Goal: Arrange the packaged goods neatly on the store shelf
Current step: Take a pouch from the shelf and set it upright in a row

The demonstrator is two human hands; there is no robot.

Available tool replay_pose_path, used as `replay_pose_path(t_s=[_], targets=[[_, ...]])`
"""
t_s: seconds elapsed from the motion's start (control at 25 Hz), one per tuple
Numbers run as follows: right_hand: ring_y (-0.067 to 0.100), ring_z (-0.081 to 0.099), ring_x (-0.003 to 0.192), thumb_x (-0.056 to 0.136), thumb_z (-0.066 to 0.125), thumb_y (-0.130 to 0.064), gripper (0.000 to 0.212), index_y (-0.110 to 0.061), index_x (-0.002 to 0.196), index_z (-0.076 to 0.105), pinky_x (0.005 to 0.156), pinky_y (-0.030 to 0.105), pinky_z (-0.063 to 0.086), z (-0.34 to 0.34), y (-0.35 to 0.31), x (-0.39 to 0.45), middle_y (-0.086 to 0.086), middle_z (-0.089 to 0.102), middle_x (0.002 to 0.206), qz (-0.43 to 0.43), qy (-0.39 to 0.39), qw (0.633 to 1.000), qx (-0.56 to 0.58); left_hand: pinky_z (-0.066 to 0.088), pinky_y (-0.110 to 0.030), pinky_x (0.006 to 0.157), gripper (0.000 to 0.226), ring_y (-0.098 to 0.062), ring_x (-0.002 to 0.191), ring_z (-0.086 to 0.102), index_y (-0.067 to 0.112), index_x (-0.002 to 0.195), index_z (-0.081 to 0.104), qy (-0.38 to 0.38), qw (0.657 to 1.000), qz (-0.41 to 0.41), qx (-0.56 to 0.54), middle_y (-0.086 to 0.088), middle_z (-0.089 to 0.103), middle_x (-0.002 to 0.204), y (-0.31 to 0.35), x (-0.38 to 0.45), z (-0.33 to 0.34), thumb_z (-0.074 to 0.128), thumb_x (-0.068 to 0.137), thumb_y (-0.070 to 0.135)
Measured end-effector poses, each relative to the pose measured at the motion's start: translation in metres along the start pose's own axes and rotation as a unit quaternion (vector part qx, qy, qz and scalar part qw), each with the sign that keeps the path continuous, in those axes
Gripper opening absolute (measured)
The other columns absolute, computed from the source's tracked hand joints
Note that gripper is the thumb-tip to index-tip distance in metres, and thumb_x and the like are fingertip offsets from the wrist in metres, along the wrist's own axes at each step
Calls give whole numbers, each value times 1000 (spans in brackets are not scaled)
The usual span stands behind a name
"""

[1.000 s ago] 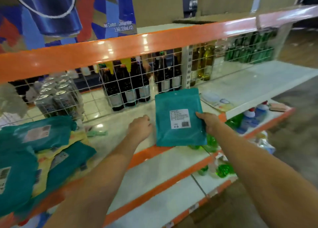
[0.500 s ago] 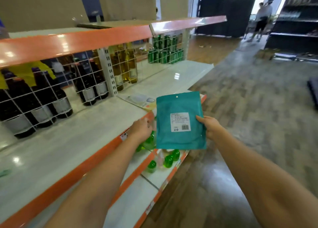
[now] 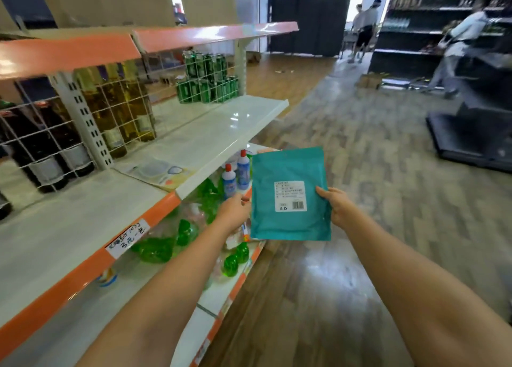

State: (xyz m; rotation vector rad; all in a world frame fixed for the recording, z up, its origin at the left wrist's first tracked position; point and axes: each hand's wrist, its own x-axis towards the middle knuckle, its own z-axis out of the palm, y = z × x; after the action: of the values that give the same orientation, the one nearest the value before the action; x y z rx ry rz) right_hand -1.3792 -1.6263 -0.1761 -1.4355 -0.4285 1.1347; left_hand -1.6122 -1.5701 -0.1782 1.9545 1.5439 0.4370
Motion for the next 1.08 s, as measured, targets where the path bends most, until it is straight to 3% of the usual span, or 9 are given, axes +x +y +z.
replay_pose_path(t_s=[0.16,0.36,0.56,0.64,0.76,0.84,0.92,1.0,1.08], targets=[[22,67,65,93,56,-12,24,3,112,58,55,33,59,-22,3,8,13,66,89,20,-5,1000,-1,40,-18,53,25,-16,72,54,10,103,56,-44,985,-47,-159,-11,61,103,26,4,27,37,101,26],[23,65,69,93,56,-12,11,-2,96,58,52,31,57,-30,6,10,12,65,89,34,12,999,24,51,-38,89,35,-31,112,59,6,132,51,-140,878,-138,-436,-14,56,133,33,13,52,49,98,17],[24,64,64,94,54,-9,24,4,114,55,62,36,56,-28,5,4,18,65,99,37,29,999,-3,53,-35,74,33,-20,74,64,2,127,55,-175,833,-151,-503,-22,58,128,25,11,63,53,93,3],[24,57,69,94,54,-7,32,9,122,51,69,38,51,-24,7,3,23,60,115,45,66,995,-63,54,-37,71,32,-20,72,64,1,125,55,-165,845,-148,-487,-22,59,126,21,12,65,54,93,3],[20,47,68,93,55,-9,22,1,112,49,64,31,41,-13,9,-5,20,53,109,50,124,973,-186,53,-41,82,33,-32,87,65,-2,123,55,-115,889,-143,-419,-21,61,123,19,14,65,58,91,3],[21,51,76,95,54,-16,29,-1,119,49,79,38,45,-1,10,-15,19,52,113,73,91,972,-203,53,-41,85,30,-34,98,64,3,119,57,-90,938,-121,-313,-17,64,119,20,13,62,60,90,8],[29,57,102,95,54,-25,46,-2,133,43,101,46,40,16,11,-27,18,48,135,117,19,979,-164,52,-36,76,24,-30,95,63,11,114,60,-81,981,-66,-161,-12,66,112,22,11,59,57,90,14],[31,53,114,93,56,-35,53,-6,134,41,102,47,41,35,15,-28,13,45,135,151,-42,979,-129,42,-30,67,20,-28,91,61,14,110,60,-70,997,-20,-29,-9,66,106,29,6,61,53,92,18],[31,56,108,90,60,-36,50,-6,127,45,90,42,47,53,23,-21,13,51,124,162,-36,983,-82,38,-30,68,17,-29,95,60,14,107,57,-58,998,-11,27,-7,64,106,37,3,69,49,94,22]])
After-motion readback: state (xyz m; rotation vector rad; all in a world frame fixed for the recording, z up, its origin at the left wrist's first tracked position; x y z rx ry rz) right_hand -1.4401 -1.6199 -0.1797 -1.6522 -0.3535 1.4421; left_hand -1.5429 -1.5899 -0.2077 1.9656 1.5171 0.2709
